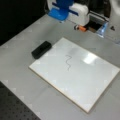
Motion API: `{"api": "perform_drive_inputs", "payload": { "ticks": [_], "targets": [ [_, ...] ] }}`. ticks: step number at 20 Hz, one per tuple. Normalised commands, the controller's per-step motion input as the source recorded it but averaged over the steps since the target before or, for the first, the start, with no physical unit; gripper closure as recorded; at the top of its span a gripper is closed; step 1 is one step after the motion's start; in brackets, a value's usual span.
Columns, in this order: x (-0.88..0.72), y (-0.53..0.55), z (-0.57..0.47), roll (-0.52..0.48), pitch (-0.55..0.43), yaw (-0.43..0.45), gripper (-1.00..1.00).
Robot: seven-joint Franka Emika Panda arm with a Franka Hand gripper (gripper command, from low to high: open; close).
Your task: Erasing curve lines
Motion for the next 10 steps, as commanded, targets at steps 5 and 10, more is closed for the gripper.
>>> {"api": "perform_drive_inputs", "payload": {
  "ticks": [5,10],
  "targets": [
    [0.23,-0.43,0.02,-0.157,0.086,0.175,-1.0],
    [0.24,-0.32,0.05,-0.105,0.12,0.211,-1.0]
  ]
}}
